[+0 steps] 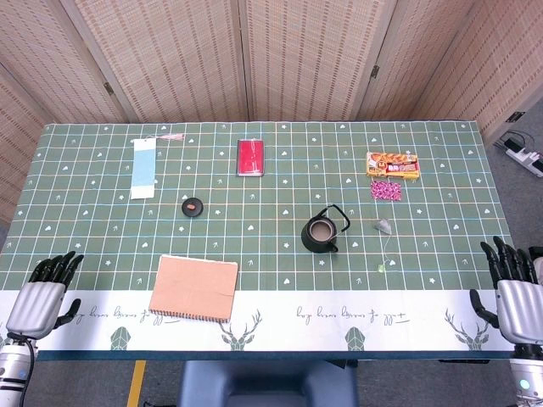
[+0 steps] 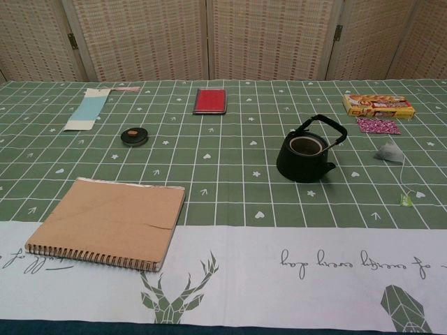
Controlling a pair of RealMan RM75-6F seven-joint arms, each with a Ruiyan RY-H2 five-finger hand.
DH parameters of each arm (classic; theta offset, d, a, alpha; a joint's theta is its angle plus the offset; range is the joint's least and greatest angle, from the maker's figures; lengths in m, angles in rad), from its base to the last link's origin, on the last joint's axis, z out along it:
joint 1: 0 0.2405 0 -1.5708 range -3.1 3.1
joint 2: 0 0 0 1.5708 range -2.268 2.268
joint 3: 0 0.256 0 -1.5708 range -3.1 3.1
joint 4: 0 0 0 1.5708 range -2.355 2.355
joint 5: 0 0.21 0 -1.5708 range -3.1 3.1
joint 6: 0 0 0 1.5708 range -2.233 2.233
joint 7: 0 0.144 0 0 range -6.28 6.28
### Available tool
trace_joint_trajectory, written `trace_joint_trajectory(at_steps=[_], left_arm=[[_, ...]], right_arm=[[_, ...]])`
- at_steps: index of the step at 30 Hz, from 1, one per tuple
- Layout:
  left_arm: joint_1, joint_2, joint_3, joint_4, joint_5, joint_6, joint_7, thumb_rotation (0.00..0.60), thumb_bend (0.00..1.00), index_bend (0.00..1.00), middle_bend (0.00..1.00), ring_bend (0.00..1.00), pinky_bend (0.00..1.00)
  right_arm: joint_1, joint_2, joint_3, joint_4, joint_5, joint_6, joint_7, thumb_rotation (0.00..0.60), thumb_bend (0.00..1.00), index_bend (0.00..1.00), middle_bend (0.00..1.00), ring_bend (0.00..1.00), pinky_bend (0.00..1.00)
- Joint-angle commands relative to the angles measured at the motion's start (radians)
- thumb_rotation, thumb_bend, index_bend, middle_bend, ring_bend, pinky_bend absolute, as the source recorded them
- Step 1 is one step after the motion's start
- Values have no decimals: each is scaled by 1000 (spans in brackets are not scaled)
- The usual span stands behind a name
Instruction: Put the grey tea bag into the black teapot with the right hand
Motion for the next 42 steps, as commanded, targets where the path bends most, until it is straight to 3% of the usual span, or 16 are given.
trace_joint_trajectory(at_steps=[1, 12, 15, 19, 28, 35, 42], left_arm=[[3, -2, -1, -1, -3, 4, 6, 600, 383, 0, 1, 52, 92], [6, 2, 1, -7, 4, 8, -6, 600, 384, 0, 3, 54, 93], [6, 7, -2, -8, -6, 5, -11, 600, 384, 0, 3, 56, 93], [13, 13, 3, -18, 10, 19, -23, 600, 383, 0, 3, 59, 93], [13, 18, -2, -16, -1, 13, -39, 600, 383, 0, 3, 65, 97], [15, 29, 4, -22, 19, 17, -67, 600, 383, 0, 4, 68, 98], [16, 36, 5, -20, 25, 18, -90, 600, 380, 0, 4, 68, 99]], right_arm=[[2, 0, 0, -1, 0, -2, -2, 600, 423, 0, 0, 0, 0], [31, -27, -12, 13, -3, -49, -57, 600, 423, 0, 0, 0, 0], [79, -41, -10, 46, 11, -134, -61, 600, 423, 86, 0, 0, 0], [170, -44, 9, 71, 66, -297, -69, 600, 423, 234, 0, 0, 0], [333, -76, 41, 82, 258, -538, -236, 600, 423, 294, 0, 0, 0], [422, -128, 51, 125, 375, -638, -274, 600, 423, 320, 0, 0, 0], [467, -200, 33, 179, 398, -637, -310, 600, 423, 379, 0, 0, 0]])
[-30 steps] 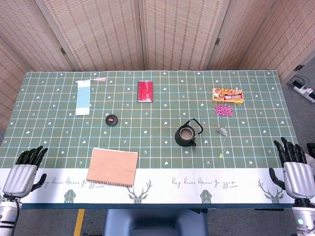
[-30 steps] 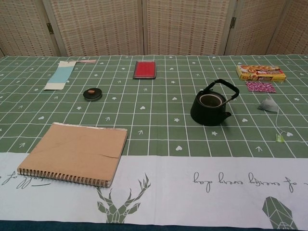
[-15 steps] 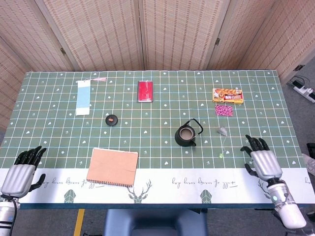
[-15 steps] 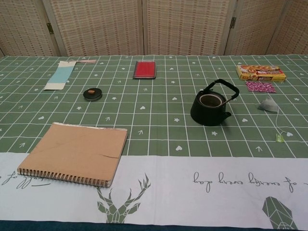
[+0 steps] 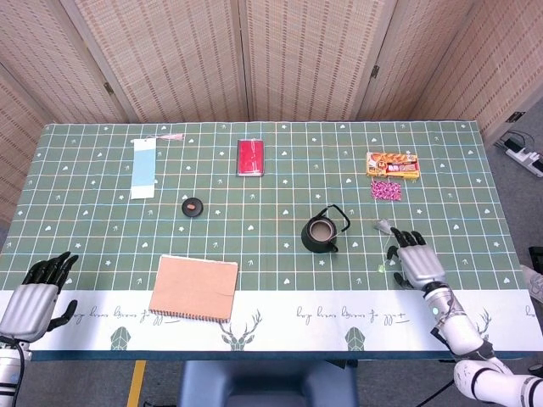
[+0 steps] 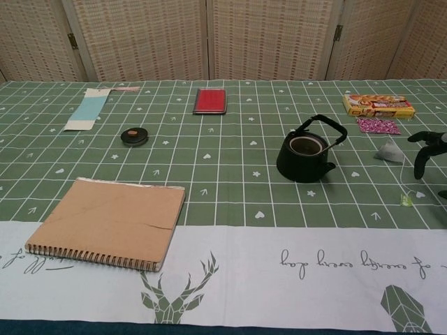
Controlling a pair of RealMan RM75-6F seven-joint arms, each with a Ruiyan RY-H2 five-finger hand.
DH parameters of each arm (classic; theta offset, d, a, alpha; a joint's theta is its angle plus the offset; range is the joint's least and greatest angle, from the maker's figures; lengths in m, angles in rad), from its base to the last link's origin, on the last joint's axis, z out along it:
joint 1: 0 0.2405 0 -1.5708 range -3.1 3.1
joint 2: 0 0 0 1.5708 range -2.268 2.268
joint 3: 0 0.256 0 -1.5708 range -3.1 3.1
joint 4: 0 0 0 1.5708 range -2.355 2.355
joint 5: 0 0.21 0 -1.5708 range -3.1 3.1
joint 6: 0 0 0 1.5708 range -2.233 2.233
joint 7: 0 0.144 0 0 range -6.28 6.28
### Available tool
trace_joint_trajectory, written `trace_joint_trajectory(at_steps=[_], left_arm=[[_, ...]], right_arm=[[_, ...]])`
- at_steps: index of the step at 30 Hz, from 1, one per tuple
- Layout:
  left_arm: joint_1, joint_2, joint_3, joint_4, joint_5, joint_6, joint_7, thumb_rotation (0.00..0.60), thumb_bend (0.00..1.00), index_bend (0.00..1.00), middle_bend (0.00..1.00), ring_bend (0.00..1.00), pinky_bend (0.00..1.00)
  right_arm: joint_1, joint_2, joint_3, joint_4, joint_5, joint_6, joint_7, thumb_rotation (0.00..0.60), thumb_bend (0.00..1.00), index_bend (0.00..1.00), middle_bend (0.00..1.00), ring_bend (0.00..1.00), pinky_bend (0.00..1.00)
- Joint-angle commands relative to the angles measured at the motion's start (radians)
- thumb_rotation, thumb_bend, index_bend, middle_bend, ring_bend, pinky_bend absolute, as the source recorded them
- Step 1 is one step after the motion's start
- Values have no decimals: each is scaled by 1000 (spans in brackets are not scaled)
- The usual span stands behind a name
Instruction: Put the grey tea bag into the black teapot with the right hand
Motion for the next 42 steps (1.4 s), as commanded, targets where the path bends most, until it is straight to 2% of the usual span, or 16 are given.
trace_joint_trajectory(at_steps=[1, 14, 42], left_arm=[[1, 3, 0, 0, 2, 1, -8, 600, 378, 0, 4, 68, 99], [2, 4, -1, 3, 5, 3, -12, 600, 376, 0, 4, 69, 99], [3, 2, -2, 6, 7, 4, -8, 600, 375, 0, 4, 69, 99]], right_arm=[[21, -28, -8, 22, 15, 4, -21, 600, 423, 379, 0, 0, 0], [75, -93, -31, 86, 73, -3, -54, 600, 423, 393, 0, 0, 0], [115, -132, -74, 122, 115, 15, -66, 600, 423, 463, 0, 0, 0]])
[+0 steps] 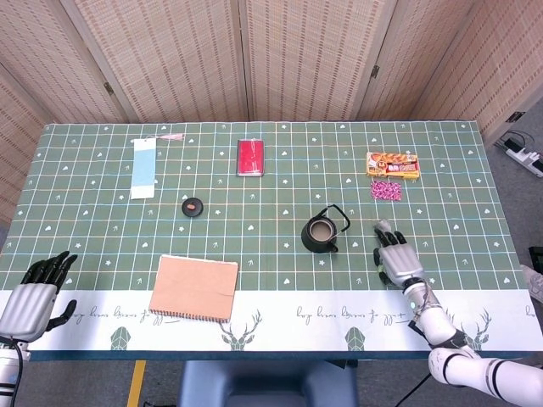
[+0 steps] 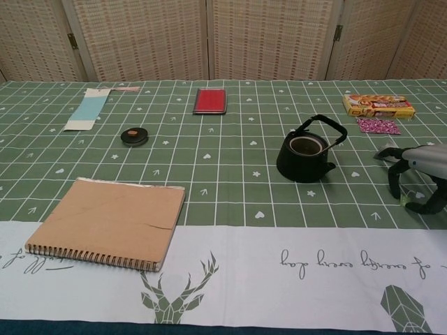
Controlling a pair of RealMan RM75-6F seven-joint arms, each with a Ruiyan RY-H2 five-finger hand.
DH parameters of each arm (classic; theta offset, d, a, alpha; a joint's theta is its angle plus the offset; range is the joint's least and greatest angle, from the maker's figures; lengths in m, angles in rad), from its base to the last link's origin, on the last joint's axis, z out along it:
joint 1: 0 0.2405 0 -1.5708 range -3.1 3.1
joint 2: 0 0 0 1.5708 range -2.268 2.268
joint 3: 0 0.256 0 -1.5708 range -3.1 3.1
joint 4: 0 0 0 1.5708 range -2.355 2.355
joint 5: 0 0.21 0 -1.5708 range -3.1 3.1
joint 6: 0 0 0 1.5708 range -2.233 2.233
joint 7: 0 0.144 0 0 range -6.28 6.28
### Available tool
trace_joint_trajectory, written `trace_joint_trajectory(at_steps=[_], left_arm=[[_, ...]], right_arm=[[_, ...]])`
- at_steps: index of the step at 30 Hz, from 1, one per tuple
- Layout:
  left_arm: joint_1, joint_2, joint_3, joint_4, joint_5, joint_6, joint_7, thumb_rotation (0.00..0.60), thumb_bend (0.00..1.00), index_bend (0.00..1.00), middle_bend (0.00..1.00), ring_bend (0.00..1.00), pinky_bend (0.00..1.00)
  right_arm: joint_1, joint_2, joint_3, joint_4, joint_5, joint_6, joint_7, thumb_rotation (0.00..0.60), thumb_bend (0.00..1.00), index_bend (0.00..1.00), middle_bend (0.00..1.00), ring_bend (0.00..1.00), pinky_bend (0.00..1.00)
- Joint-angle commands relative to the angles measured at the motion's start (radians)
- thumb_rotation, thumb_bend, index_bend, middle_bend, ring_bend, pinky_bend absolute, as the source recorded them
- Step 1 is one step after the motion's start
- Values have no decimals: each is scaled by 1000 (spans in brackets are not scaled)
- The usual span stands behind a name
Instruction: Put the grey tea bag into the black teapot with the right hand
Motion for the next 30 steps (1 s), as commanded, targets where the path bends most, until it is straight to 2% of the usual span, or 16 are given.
trace_joint_trajectory(at_steps=[1, 30], left_arm=[[0, 0, 0, 1, 0, 0, 1, 600, 375, 0, 4, 69, 99], [0, 0, 5, 13, 26, 7, -25, 600, 375, 0, 4, 65, 100]], right_arm=[[1, -3, -2, 4, 4, 4, -2, 600, 423, 467, 0, 0, 0], [11, -26, -18, 28, 42, 37, -46, 600, 422, 589, 0, 0, 0]])
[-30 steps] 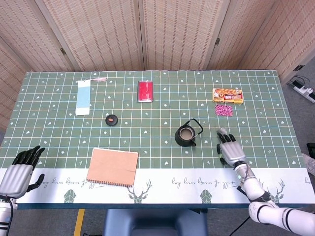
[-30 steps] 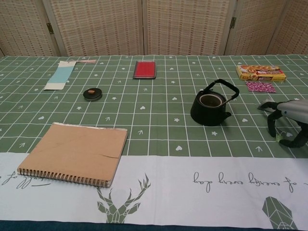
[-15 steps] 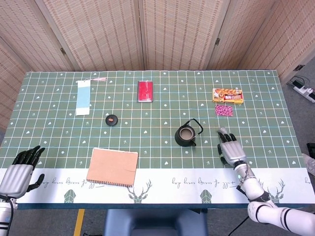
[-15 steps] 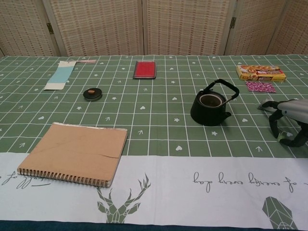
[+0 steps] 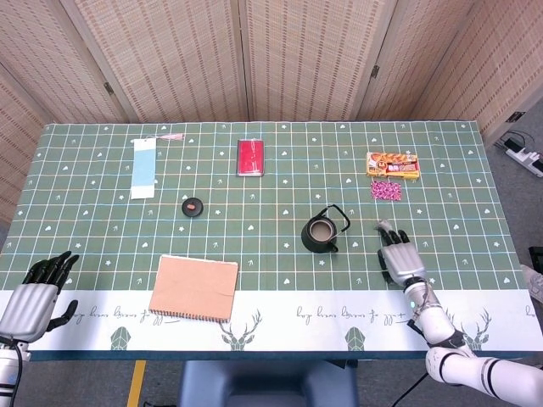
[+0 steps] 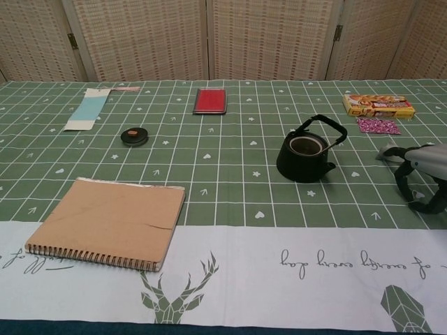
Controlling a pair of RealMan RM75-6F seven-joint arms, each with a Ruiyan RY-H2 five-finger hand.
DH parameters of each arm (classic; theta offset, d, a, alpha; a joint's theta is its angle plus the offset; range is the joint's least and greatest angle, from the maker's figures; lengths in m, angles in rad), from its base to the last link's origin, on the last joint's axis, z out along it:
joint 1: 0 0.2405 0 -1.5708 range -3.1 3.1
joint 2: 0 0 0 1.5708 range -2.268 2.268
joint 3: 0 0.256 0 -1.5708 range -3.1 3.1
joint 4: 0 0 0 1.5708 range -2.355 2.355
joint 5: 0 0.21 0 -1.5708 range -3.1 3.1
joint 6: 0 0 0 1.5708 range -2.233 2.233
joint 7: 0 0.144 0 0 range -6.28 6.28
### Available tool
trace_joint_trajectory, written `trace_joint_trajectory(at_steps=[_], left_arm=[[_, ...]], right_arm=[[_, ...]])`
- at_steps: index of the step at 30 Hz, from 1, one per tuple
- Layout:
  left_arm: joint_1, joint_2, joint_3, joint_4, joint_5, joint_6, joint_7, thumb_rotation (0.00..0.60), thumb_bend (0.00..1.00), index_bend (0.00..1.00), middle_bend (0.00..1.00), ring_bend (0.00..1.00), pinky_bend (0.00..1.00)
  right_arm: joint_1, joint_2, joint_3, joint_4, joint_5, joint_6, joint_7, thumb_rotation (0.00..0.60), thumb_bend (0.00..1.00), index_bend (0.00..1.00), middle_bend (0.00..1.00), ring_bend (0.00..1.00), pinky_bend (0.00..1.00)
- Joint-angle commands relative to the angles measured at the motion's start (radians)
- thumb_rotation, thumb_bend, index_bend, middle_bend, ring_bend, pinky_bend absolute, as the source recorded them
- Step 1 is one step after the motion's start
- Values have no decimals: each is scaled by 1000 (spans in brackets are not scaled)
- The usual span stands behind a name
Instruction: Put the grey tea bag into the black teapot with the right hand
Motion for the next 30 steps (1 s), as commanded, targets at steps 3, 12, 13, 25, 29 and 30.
trace_joint_trajectory(at_steps=[3, 12, 13, 25, 29, 30], left_arm=[[1, 1, 1, 2, 5, 3, -8, 600, 375, 0, 4, 64, 101], [1, 1, 0, 3, 6, 3, -11, 600, 375, 0, 4, 63, 102], [1, 1, 0, 3, 6, 3, -11, 600, 375, 0, 4, 63, 103], [-4, 2, -5, 3, -14, -14, -8, 600, 376, 0, 4, 65, 104], [-6, 4, -8, 1, -22, -20, -9, 600, 376, 0, 4, 65, 105], [-7, 4, -7, 1, -21, -20, -11, 600, 375, 0, 4, 65, 105]], right_arm=[[-3, 8, 0, -10, 0, 9, 0, 600, 422, 593, 0, 0, 0], [-16, 56, 3, -80, -35, 51, 17, 600, 423, 599, 0, 0, 0], [-19, 67, 5, -99, -46, 62, 23, 600, 423, 599, 0, 0, 0], [-41, 275, 53, -489, -137, 290, -115, 600, 423, 599, 0, 0, 0], [-31, 330, 85, -619, -109, 352, -198, 600, 422, 599, 0, 0, 0], [-27, 339, 93, -641, -101, 362, -212, 600, 422, 599, 0, 0, 0]])
